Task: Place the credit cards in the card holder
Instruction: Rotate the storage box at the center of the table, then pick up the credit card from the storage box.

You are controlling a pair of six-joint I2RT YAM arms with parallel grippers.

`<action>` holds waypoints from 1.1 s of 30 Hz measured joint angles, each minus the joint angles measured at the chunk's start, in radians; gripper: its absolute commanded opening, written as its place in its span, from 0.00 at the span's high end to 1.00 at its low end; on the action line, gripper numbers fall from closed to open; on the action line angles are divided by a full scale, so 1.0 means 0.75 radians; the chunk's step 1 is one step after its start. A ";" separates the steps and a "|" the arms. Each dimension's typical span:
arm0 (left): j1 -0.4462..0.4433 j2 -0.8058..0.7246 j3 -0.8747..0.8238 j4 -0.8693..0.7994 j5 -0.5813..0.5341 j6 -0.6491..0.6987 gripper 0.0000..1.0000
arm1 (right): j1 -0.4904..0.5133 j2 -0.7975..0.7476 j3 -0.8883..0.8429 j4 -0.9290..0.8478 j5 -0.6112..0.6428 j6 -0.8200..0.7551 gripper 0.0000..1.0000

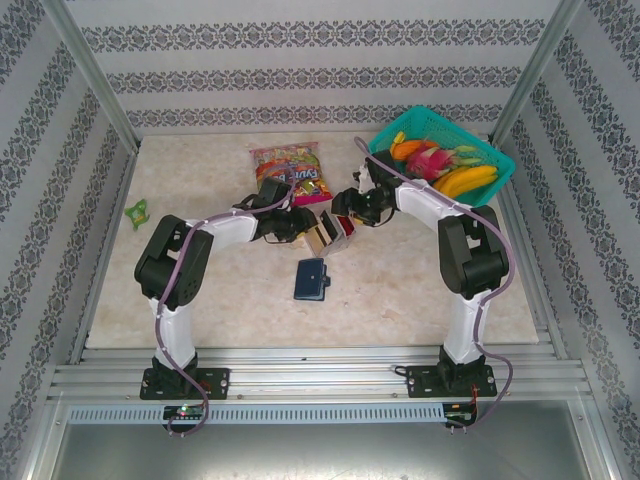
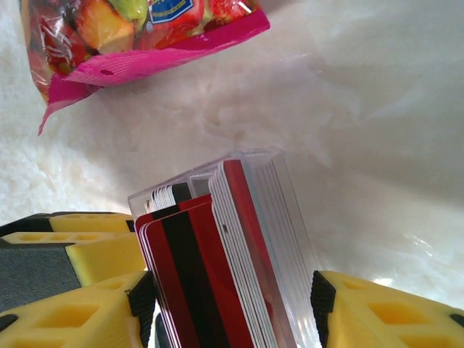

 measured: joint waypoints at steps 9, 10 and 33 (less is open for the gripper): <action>-0.001 0.000 0.003 -0.072 -0.001 0.062 0.60 | 0.017 -0.031 0.125 -0.174 0.289 -0.162 0.26; -0.001 0.000 0.003 -0.075 -0.001 0.066 0.60 | 0.026 -0.031 0.146 -0.195 0.318 -0.183 0.27; -0.001 0.025 0.006 -0.080 0.005 0.079 0.60 | 0.234 0.079 0.304 -0.408 0.877 -0.405 0.29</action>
